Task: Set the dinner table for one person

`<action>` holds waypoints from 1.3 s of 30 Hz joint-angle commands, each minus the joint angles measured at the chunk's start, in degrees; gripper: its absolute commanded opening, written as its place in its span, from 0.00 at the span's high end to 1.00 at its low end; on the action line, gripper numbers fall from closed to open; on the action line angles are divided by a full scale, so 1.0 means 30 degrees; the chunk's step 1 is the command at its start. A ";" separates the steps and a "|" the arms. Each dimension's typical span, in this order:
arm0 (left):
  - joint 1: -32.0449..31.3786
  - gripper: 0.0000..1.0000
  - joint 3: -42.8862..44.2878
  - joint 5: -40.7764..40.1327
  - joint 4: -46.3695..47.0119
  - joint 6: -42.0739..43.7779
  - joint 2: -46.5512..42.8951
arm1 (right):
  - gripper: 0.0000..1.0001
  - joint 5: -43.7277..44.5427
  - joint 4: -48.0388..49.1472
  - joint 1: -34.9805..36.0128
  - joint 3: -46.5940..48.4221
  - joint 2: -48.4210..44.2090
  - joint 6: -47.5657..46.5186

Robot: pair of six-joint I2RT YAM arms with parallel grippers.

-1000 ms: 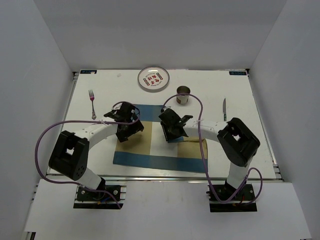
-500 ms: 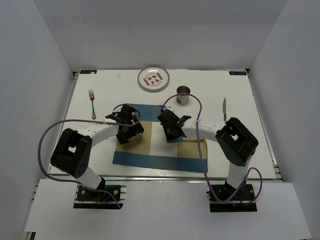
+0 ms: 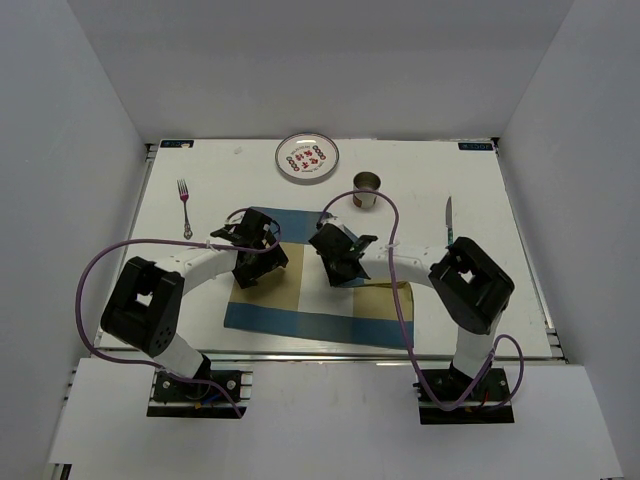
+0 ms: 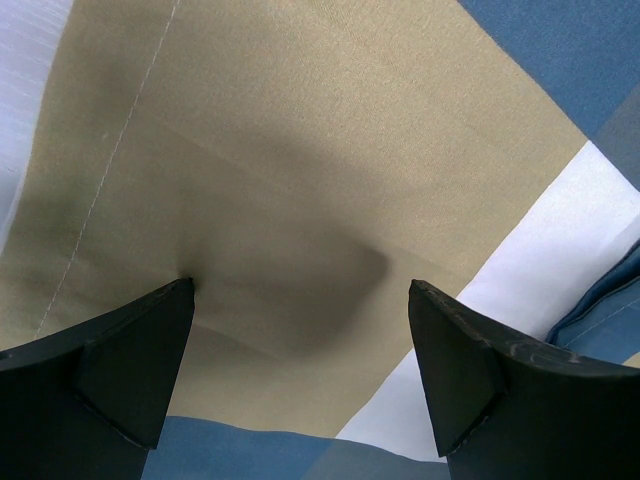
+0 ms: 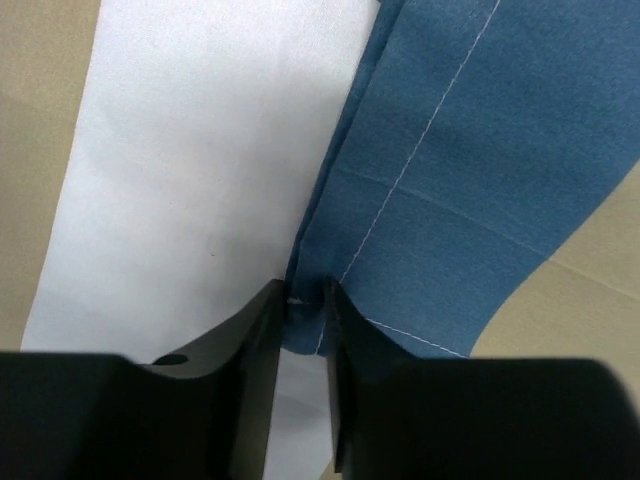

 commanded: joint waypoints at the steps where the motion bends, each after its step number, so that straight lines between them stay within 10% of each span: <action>1: -0.0079 0.02 -0.0730 0.0299 0.0503 -0.0135 0.0220 | 0.74 0.0085 -0.0323 0.0353 0.0184 0.0935 0.0656; 8: -0.0079 0.02 -0.0847 0.0270 0.0474 -0.0223 0.0161 | 1.00 0.0643 -0.0587 0.0616 0.0213 0.1054 0.0949; 39: -0.0079 0.02 -0.2106 0.0152 0.0913 -0.0867 -0.0306 | 1.00 0.3365 -0.1200 -0.6412 0.1324 -0.2435 -0.2975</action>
